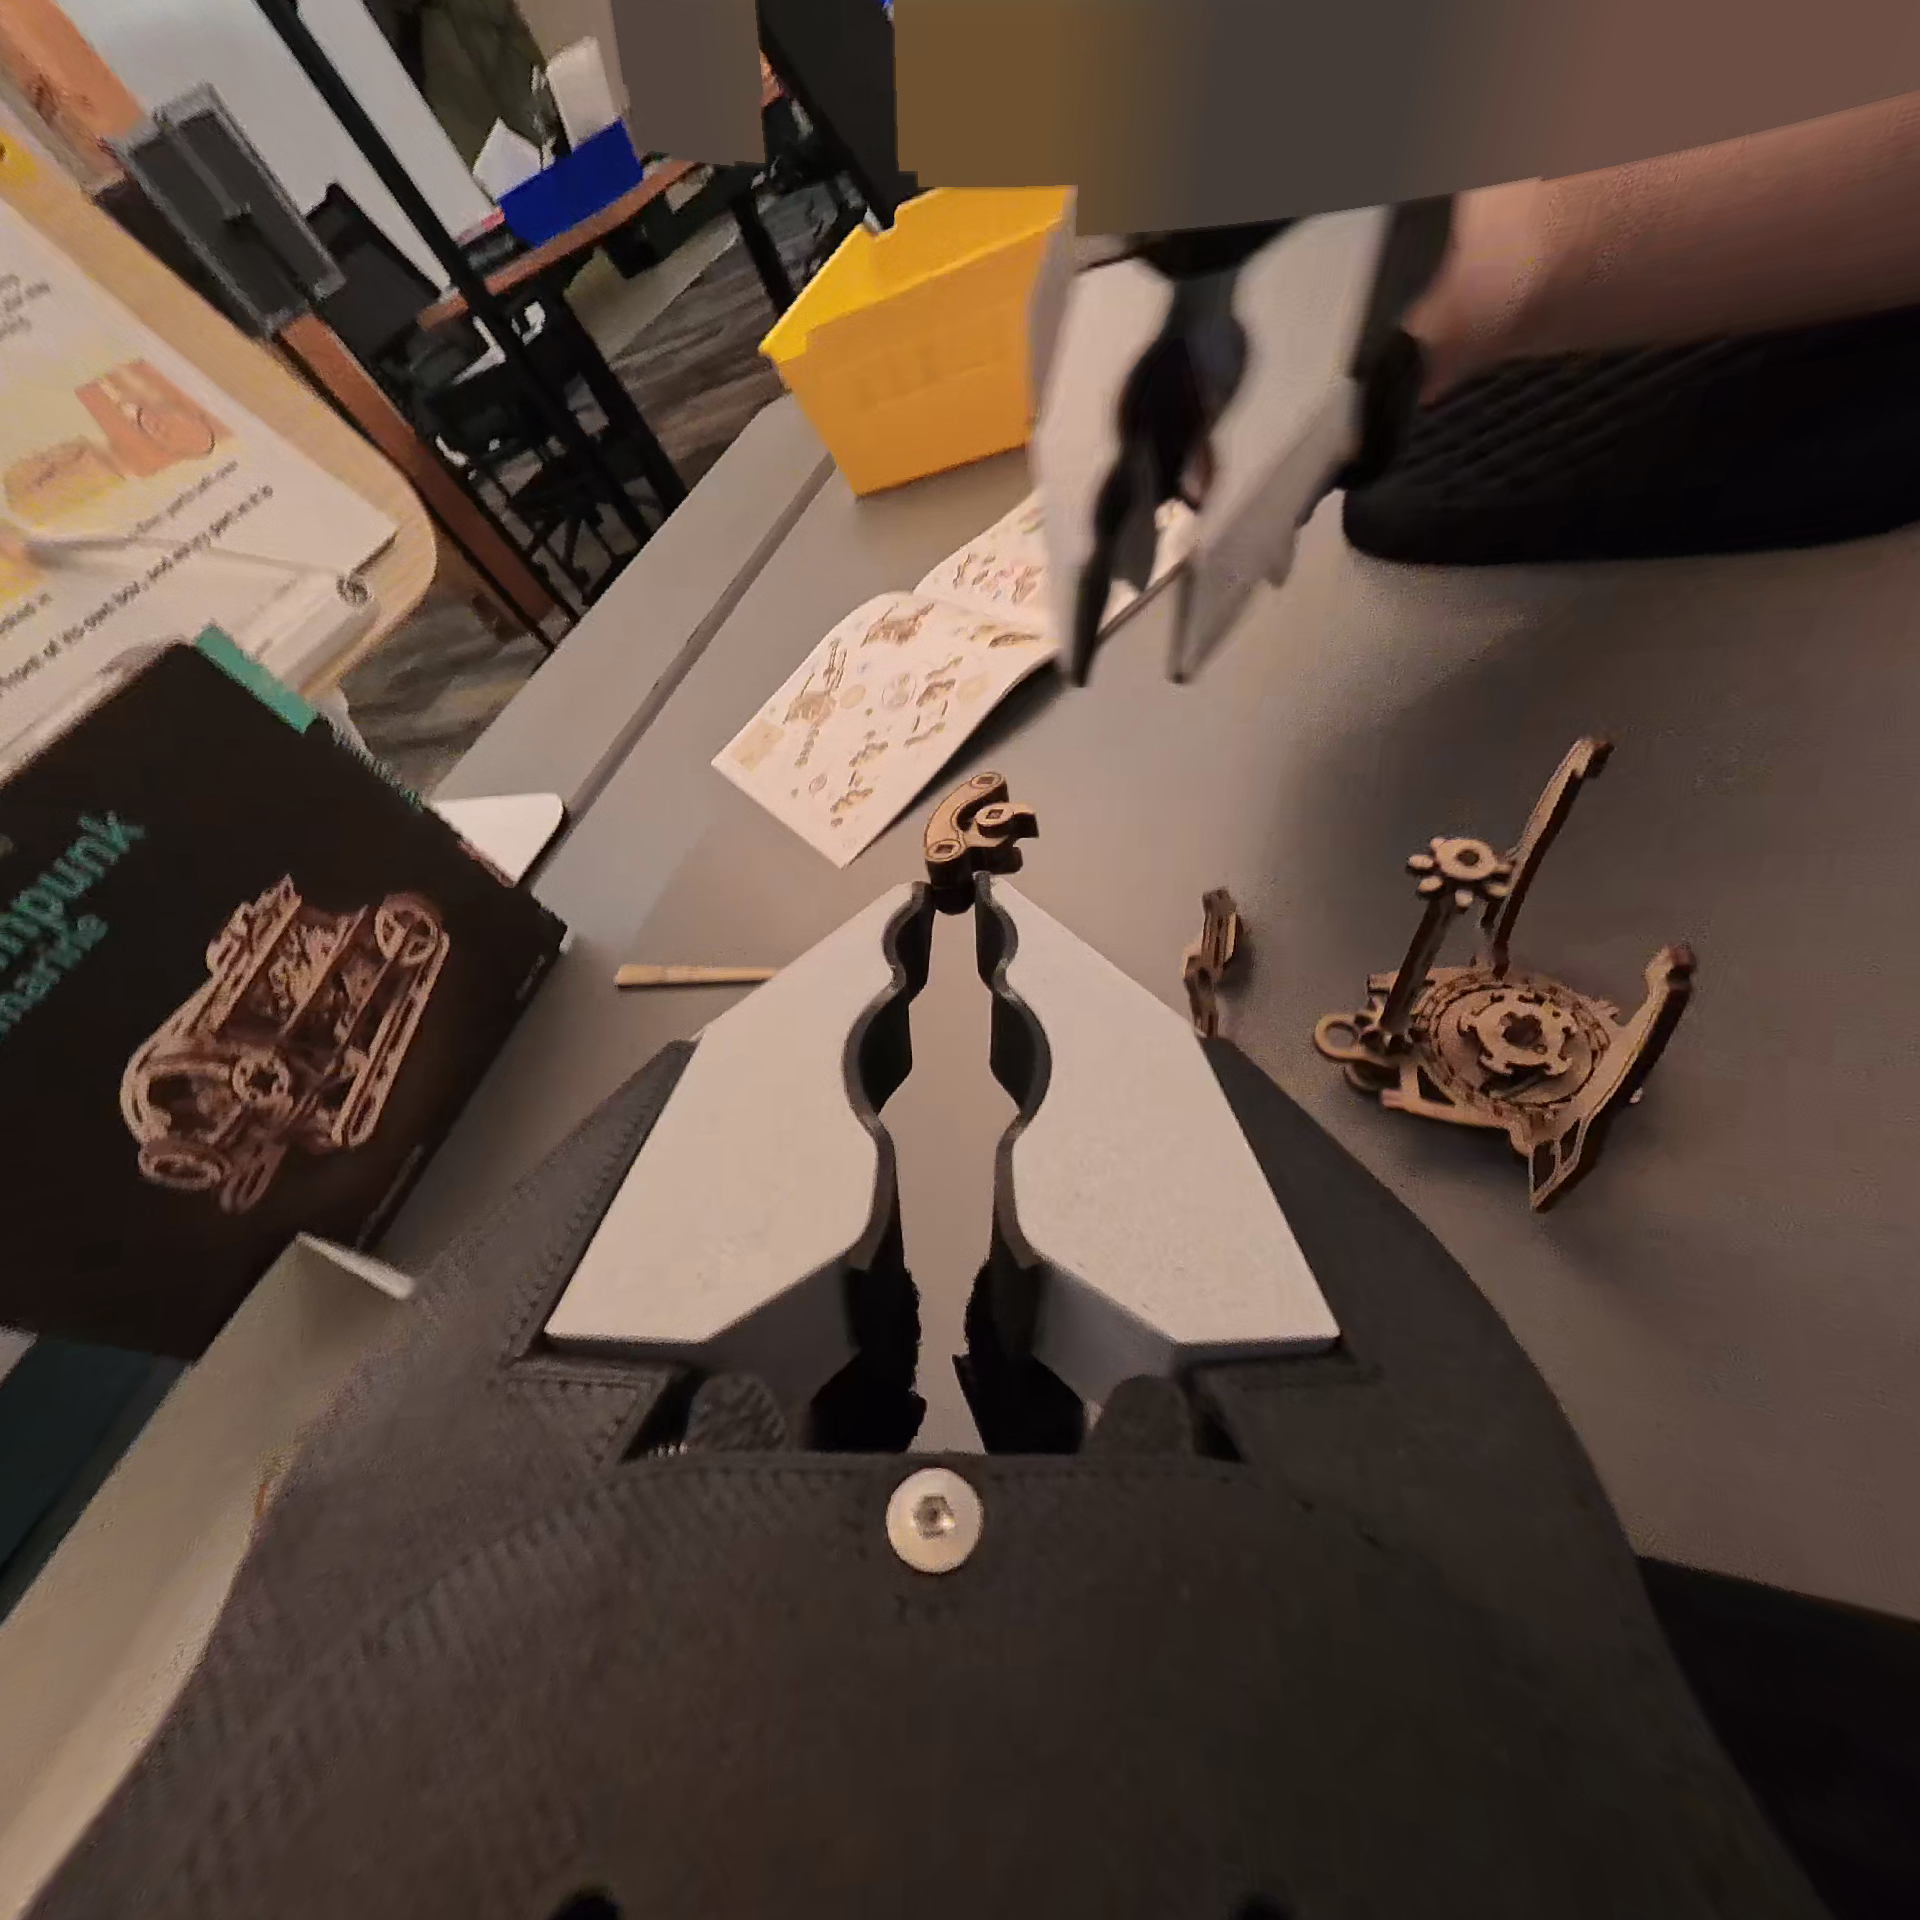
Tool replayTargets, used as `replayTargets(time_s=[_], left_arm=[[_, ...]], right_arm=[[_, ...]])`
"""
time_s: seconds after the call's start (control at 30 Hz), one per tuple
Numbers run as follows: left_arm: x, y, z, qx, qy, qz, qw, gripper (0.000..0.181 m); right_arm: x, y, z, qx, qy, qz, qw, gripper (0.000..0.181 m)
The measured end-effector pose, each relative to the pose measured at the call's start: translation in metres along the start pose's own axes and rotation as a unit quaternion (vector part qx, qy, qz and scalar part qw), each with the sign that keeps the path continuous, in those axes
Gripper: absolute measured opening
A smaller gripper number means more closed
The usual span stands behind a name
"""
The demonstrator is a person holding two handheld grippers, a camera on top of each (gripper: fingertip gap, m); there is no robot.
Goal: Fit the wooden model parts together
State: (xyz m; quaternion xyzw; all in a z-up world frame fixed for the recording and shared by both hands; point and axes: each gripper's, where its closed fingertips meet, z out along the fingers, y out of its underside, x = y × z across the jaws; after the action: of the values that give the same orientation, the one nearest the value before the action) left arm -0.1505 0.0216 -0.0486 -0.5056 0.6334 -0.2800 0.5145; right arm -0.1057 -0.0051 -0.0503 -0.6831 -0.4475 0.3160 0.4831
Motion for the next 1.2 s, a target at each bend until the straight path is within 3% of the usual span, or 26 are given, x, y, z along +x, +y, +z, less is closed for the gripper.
replayTargets(time_s=[0.07, 0.13, 0.23, 0.3, 0.4, 1.03, 1.2], left_arm=[[0.005, -0.008, 0.005, 0.011, 0.01, 0.018, 1.0, 0.006], [0.009, -0.015, 0.008, 0.02, 0.011, 0.043, 0.999, 0.006], [0.017, -0.025, 0.01, 0.037, 0.012, 0.074, 0.996, 0.006], [0.024, -0.032, 0.01, 0.043, 0.018, 0.092, 0.995, 0.006], [0.028, -0.037, 0.01, 0.042, 0.01, 0.124, 0.991, 0.006], [0.035, -0.035, 0.019, 0.034, 0.014, 0.149, 0.988, 0.006], [0.03, -0.024, 0.021, 0.017, 0.004, 0.135, 0.991, 0.01]], right_arm=[[0.003, -0.027, 0.001, 0.047, -0.093, 0.123, 0.987, 0.019], [0.015, -0.042, 0.002, 0.073, -0.134, 0.194, 0.969, 0.017], [0.017, -0.038, 0.01, 0.04, -0.197, 0.254, 0.946, 0.016], [-0.002, -0.035, 0.011, 0.005, -0.279, 0.295, 0.914, 0.017], [-0.016, -0.035, 0.01, -0.009, -0.345, 0.327, 0.88, 0.015], [-0.018, -0.02, 0.003, -0.037, -0.368, 0.317, 0.873, 0.01], [-0.009, -0.013, 0.009, -0.037, -0.319, 0.261, 0.91, 0.009]])
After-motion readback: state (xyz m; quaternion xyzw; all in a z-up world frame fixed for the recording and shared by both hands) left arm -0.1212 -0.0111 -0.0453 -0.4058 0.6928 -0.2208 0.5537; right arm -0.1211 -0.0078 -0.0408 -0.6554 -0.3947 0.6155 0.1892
